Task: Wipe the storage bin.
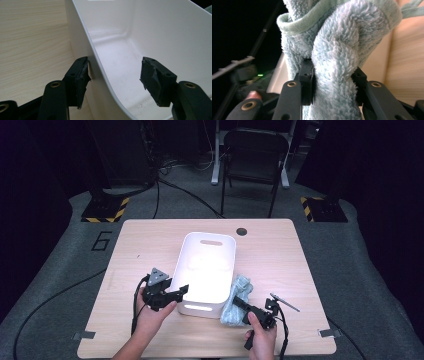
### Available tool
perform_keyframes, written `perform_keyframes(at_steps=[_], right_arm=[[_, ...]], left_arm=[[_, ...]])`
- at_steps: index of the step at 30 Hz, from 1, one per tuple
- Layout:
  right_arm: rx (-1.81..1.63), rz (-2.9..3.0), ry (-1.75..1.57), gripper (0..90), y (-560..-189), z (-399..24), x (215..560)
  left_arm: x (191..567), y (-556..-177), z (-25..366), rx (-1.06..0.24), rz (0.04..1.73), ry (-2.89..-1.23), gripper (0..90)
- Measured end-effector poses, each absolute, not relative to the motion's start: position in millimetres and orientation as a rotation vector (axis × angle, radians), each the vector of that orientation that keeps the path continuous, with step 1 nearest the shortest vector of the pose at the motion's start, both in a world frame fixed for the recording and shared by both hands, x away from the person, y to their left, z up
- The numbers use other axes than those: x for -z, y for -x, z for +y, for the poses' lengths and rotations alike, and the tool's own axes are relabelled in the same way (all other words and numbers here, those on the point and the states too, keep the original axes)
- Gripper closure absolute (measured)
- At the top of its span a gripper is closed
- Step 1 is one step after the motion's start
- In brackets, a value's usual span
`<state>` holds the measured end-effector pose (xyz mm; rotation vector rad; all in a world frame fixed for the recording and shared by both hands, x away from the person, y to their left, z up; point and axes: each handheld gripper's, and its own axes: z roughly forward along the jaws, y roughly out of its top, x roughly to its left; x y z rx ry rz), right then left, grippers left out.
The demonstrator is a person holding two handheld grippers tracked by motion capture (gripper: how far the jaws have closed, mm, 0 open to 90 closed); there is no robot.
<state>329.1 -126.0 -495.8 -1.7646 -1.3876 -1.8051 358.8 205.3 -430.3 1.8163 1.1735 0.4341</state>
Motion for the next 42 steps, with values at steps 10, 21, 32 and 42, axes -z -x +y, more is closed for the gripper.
perform_keyframes(at_steps=[10, 21, 32, 42], right_arm=[[1.562, -1.455, 1.89, 65.6, -343.3, -124.1, 528.7], [1.554, -1.475, 1.881, 61.5, -344.9, -132.8, 531.8], [1.593, -1.433, 1.865, 60.9, -348.9, -134.0, 533.4], [1.599, -1.401, 1.856, 60.4, -353.8, -135.1, 533.3]], left_arm=[[429.0, -358.6, 209.9, -0.424, 1.171, -1.813, 39.8], [411.5, -360.1, 228.5, -0.404, 1.02, -1.857, 44.2], [397.9, -353.5, 238.2, -0.374, 0.895, -1.876, 44.4], [397.9, -346.0, 231.8, -0.315, 0.784, -1.944, 44.1]])
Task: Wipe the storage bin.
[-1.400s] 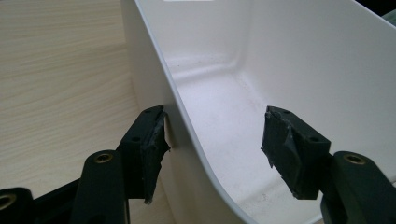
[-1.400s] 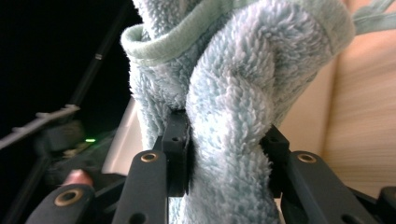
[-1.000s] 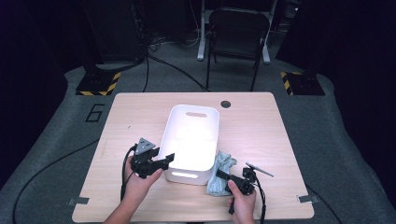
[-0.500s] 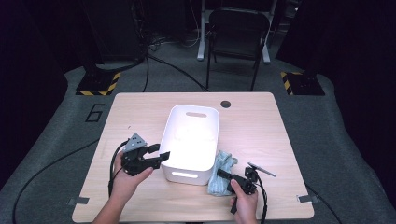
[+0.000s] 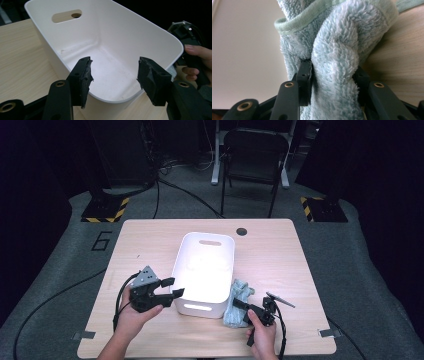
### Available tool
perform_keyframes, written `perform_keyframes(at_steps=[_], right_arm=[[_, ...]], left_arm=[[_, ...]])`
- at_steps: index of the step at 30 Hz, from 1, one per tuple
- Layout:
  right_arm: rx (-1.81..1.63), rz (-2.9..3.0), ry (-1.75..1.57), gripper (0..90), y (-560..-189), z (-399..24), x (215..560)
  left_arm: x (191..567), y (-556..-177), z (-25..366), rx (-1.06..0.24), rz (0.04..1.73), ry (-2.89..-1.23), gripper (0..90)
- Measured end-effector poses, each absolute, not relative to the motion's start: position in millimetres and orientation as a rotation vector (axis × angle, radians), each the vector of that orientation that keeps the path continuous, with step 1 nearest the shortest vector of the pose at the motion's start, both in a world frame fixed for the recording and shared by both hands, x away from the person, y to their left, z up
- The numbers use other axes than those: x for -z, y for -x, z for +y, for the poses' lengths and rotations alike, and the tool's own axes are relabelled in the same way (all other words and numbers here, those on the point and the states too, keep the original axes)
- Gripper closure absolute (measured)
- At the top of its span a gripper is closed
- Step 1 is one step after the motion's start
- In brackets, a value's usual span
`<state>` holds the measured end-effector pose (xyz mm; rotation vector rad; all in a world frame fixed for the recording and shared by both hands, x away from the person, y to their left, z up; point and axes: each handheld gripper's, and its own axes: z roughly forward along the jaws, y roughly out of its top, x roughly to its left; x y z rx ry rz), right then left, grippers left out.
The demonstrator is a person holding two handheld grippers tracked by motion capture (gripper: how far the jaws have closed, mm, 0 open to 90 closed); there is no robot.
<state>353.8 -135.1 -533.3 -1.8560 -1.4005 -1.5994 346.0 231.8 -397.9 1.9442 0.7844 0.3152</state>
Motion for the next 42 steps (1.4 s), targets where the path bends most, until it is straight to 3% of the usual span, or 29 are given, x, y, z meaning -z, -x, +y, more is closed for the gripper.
perform_keyframes(at_steps=[9, 12, 16, 31, 42], right_arm=[[1.578, -1.386, 1.852, 60.1, -355.9, -134.9, 533.2], [1.59, -1.401, 1.854, 60.1, -356.5, -135.2, 534.2], [1.592, -1.403, 1.854, 60.1, -356.3, -135.1, 534.2], [1.582, -1.379, 1.876, 60.1, -353.0, -136.5, 533.4], [1.615, -1.399, 1.879, 60.5, -349.2, -139.0, 535.9]], left_arm=[[402.2, -343.8, 227.0, -0.269, 0.76, -1.955, 50.7], [401.8, -343.1, 224.1, -0.217, 0.719, -1.984, 48.5], [406.8, -339.6, 213.3, -0.247, 0.664, -2.05, 48.1], [406.6, -333.7, 198.3, -0.244, 0.59, -2.023, 69.4], [407.5, -329.5, 183.5, -0.276, 0.602, -2.006, 71.6]])
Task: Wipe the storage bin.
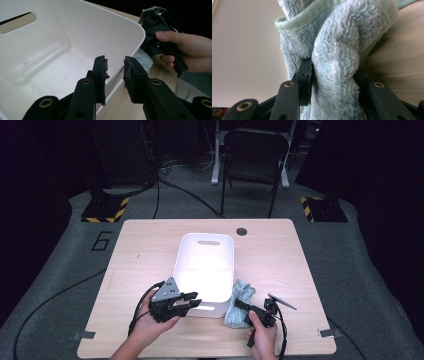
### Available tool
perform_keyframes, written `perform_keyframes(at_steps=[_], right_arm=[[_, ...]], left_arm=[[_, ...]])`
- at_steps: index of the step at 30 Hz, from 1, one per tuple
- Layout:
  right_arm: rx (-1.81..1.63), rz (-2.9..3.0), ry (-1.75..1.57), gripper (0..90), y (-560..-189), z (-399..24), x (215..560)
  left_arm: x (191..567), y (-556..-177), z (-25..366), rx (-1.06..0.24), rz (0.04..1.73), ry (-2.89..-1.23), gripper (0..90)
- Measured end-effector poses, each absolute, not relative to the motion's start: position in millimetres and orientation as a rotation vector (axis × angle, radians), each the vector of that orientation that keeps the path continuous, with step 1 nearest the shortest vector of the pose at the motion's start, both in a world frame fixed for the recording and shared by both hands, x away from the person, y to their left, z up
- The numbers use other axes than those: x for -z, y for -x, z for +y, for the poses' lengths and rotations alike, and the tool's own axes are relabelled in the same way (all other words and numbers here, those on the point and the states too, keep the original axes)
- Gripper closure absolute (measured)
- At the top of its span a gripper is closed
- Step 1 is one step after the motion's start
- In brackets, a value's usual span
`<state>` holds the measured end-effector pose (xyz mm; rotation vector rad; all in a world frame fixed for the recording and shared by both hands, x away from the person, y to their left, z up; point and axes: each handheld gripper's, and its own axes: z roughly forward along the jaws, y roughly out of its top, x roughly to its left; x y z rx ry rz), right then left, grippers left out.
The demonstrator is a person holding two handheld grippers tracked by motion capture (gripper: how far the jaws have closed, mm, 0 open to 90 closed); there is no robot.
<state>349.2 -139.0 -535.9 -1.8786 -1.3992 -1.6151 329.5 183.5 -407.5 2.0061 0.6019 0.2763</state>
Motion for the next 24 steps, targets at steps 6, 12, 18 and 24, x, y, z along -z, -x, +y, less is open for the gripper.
perform_keyframes(at_steps=[6, 12, 18, 24], right_arm=[[1.618, -1.375, 1.881, 60.6, -345.2, -140.9, 535.5], [1.6, -1.395, 1.906, 60.6, -340.9, -143.5, 536.4], [1.627, -1.365, 1.906, 60.7, -337.7, -144.5, 537.3], [1.617, -1.339, 1.907, 60.6, -334.6, -144.4, 535.9]], left_arm=[[407.8, -331.9, 180.0, -0.259, 0.582, -2.009, 73.0], [407.7, -332.0, 173.5, -0.252, 0.593, -2.008, 73.7], [407.7, -332.7, 167.1, -0.251, 0.587, -2.011, 74.4], [408.4, -332.6, 162.7, -0.245, 0.595, -2.008, 74.2]])
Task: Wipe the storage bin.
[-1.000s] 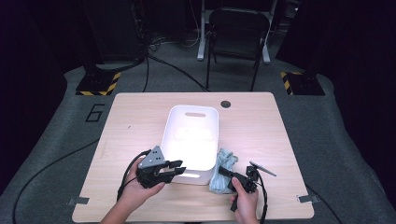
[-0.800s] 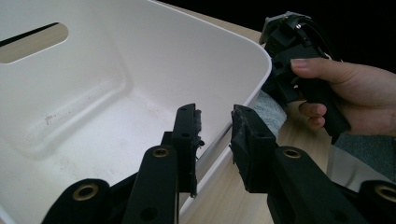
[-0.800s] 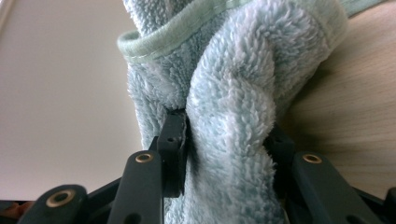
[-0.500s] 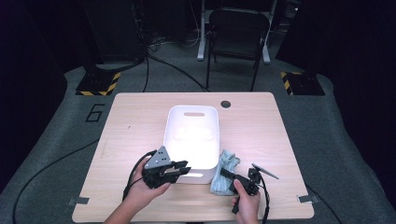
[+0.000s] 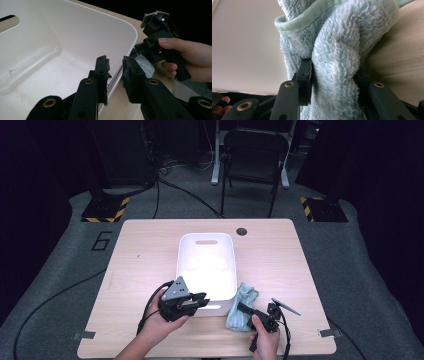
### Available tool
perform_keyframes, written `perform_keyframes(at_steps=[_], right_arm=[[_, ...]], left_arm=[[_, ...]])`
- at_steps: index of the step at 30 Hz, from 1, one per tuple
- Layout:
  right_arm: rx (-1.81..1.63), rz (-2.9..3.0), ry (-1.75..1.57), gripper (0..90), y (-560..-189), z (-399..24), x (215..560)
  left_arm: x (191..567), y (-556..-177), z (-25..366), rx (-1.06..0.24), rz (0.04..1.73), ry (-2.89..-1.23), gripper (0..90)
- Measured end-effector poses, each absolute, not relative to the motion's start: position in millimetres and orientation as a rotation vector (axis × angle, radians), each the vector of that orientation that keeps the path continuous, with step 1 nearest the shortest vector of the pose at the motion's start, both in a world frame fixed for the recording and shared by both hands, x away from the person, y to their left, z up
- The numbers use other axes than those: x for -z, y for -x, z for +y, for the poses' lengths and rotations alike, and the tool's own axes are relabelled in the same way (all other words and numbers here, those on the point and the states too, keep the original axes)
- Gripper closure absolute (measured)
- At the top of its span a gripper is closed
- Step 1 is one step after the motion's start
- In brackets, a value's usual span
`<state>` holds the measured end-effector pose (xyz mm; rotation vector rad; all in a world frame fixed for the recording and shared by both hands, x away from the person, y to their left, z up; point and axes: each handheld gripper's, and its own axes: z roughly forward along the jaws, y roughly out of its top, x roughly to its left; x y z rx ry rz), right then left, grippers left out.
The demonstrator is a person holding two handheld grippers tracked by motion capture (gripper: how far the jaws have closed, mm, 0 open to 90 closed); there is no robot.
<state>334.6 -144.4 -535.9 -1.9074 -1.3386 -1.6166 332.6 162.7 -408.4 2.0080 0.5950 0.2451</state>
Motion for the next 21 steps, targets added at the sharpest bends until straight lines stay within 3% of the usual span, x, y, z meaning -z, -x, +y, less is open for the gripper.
perform_keyframes(at_steps=[12, 21], right_arm=[[1.694, -1.286, 1.863, 61.0, -332.1, -144.2, 529.8], [1.87, -1.228, 1.756, 61.1, -318.2, -139.0, 488.2]], left_arm=[[408.8, -332.1, 162.7, -0.267, 0.592, -2.02, 72.2], [410.0, -332.7, 159.9, -0.28, 0.56, -2.032, 73.3]])
